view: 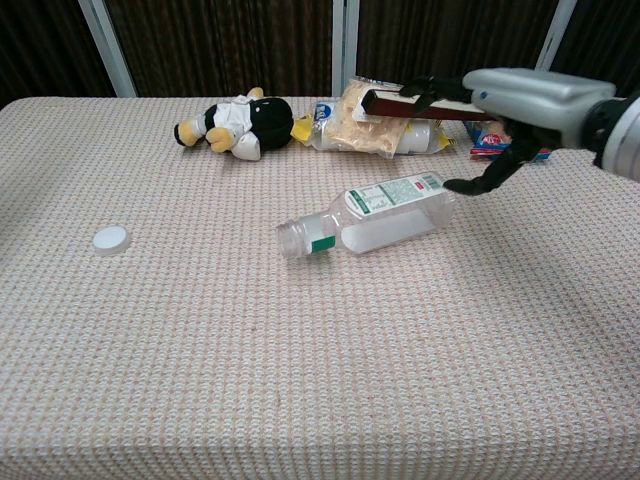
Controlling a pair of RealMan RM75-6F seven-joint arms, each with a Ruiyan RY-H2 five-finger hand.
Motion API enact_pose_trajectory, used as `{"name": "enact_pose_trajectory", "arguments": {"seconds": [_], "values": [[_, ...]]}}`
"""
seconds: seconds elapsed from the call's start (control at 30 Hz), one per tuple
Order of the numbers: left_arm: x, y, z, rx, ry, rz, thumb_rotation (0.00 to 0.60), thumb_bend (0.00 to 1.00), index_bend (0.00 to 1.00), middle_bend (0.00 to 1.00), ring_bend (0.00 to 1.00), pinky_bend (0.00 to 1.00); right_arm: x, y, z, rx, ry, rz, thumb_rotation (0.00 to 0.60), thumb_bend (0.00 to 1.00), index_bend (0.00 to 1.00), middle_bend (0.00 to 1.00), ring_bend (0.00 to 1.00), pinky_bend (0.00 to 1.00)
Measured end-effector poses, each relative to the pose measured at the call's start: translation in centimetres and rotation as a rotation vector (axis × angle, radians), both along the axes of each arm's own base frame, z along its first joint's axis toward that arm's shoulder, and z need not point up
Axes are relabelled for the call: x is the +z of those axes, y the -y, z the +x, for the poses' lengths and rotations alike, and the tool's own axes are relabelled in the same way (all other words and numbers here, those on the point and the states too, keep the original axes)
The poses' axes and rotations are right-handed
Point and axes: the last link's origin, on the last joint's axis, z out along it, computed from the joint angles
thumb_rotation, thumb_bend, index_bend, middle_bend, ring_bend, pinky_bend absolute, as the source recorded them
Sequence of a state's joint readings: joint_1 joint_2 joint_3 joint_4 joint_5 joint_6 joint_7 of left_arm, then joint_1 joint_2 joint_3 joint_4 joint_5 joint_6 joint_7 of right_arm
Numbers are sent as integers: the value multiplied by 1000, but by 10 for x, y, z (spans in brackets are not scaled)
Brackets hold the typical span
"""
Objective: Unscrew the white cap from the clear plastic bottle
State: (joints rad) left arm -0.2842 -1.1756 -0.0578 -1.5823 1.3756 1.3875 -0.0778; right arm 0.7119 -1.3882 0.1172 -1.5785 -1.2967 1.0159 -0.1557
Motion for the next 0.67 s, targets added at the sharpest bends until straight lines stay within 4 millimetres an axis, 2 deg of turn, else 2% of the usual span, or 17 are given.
{"name": "enact_pose_trajectory", "arguments": {"seconds": [0.2,0.37,0.47,0.67], "values": [[21,28,-30,72,-29,103,600,121,141,69,28,0,69,-18,-47,-38,56,-170,600,227,0,172,0,72],[29,52,-42,117,-62,133,600,95,141,68,28,0,122,-54,-90,-84,48,-273,600,244,0,164,0,73],[29,67,-42,144,-85,134,600,95,141,68,28,0,135,-78,-107,-119,43,-315,600,244,0,158,0,63],[28,93,-37,172,-81,163,600,95,141,69,27,0,143,-114,-129,-195,54,-363,600,245,0,157,0,46]]}}
